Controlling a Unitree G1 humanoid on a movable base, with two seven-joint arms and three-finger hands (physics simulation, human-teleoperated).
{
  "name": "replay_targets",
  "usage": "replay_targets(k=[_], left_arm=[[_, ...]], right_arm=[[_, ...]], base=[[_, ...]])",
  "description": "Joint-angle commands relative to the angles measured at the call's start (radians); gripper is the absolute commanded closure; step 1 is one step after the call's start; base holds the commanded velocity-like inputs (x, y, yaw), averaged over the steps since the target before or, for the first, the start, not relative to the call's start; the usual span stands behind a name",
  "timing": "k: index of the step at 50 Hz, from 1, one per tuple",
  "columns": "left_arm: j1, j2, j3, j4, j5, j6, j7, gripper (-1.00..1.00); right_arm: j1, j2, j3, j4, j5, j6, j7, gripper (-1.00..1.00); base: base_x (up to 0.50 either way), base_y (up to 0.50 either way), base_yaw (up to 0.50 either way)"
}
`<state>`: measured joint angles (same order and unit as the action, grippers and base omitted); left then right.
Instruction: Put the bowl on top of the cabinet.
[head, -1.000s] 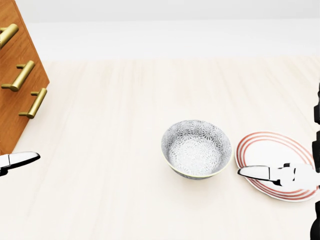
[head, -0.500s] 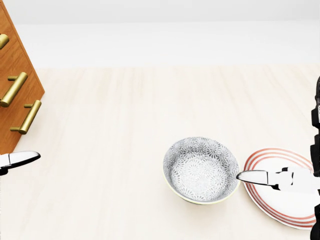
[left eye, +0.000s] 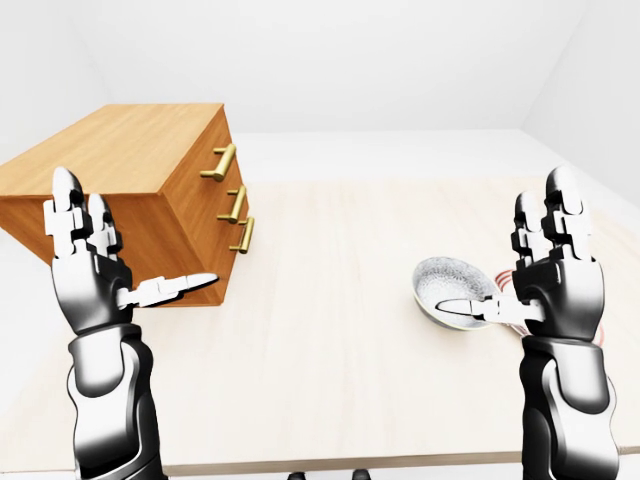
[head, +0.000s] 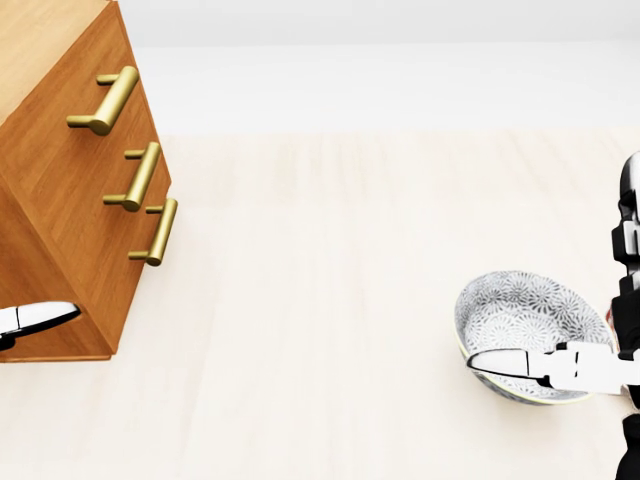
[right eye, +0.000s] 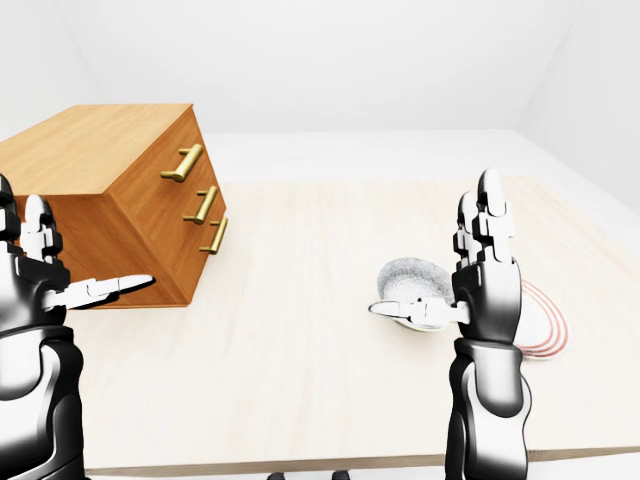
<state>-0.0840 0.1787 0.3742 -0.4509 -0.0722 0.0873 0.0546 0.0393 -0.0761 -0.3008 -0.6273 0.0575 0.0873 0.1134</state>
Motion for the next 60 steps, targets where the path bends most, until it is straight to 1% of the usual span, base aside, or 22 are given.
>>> replay_targets(k=[1, 32, 41, 47, 50, 51, 52, 54, 55, 56, 57, 58, 59, 60], left_arm=[[0.0, -0.007, 0.006, -0.003, -0.044, 0.0, -0.021, -1.0], [0.005, -0.011, 0.001, -0.005, -0.04, 0.0, -0.023, -1.0], [0.007, -0.013, 0.0, -0.008, -0.039, 0.0, -0.023, -1.0], [0.008, -0.015, -0.003, -0.01, -0.037, 0.0, -0.023, -1.0], [0.007, -0.013, 0.0, -0.015, -0.039, 0.0, -0.022, -1.0], [0.006, -0.012, 0.002, -0.016, -0.039, 0.0, -0.022, -1.0], [0.006, -0.012, 0.002, -0.018, -0.039, 0.0, -0.023, -1.0], [0.006, -0.012, 0.001, -0.016, -0.038, 0.0, -0.022, -1.0], [0.006, -0.013, 0.001, -0.016, -0.038, 0.0, -0.023, -1.0], [0.006, -0.013, 0.0, -0.015, -0.037, 0.0, -0.023, -1.0], [0.006, -0.013, -0.001, -0.013, -0.035, 0.0, -0.023, -1.0], [0.005, -0.013, -0.002, -0.012, -0.036, 0.0, -0.023, -1.0], [0.005, -0.013, -0.003, -0.01, -0.034, 0.0, -0.023, -1.0], [0.005, -0.014, -0.002, -0.009, -0.034, 0.0, -0.023, -1.0]], right_arm=[[0.002, 0.004, 0.003, -0.007, 0.002, 0.0, 0.0, -1.0], [0.006, 0.007, 0.003, 0.011, -0.003, 0.0, 0.0, -1.0], [0.008, 0.007, 0.005, 0.014, 0.006, 0.0, -0.002, -1.0], [0.0, -0.005, -0.011, 0.028, 0.006, 0.0, 0.001, -1.0], [-0.016, -0.04, -0.026, 0.055, -0.033, 0.0, 0.016, -1.0], [-0.026, -0.077, -0.047, 0.098, -0.089, 0.0, 0.023, -1.0], [-0.039, -0.097, -0.062, 0.129, -0.106, 0.0, 0.048, -1.0], [-0.072, -0.132, -0.11, 0.18, -0.138, 0.0, 0.057, -1.0], [-0.099, -0.174, -0.134, 0.264, -0.186, 0.0, 0.046, -1.0], [-0.109, -0.197, -0.146, 0.302, -0.212, 0.0, 0.052, -1.0], [-0.12, -0.24, -0.161, 0.37, -0.251, 0.0, 0.062, -1.0], [-0.137, -0.267, -0.18, 0.422, -0.269, 0.0, 0.07, -1.0], [-0.138, -0.322, -0.196, 0.489, -0.311, 0.0, 0.099, -1.0], [-0.145, -0.35, -0.231, 0.53, -0.325, 0.0, 0.103, -1.0]], base=[[0.02, 0.5, 0.0], [0.01, 0.5, 0.0], [0.0, 0.0, 0.0], [0.0, 0.0, 0.0], [0.0, 0.0, 0.0], [0.0, 0.0, 0.0], [0.0, 0.0, 0.0], [0.0, 0.0, 0.0], [0.0, 0.0, 0.0], [0.0, 0.0, 0.0], [0.0, 0.0, 0.0], [0.0, 0.0, 0.0], [0.0, 0.0, 0.0], [0.0, 0.0, 0.0]])
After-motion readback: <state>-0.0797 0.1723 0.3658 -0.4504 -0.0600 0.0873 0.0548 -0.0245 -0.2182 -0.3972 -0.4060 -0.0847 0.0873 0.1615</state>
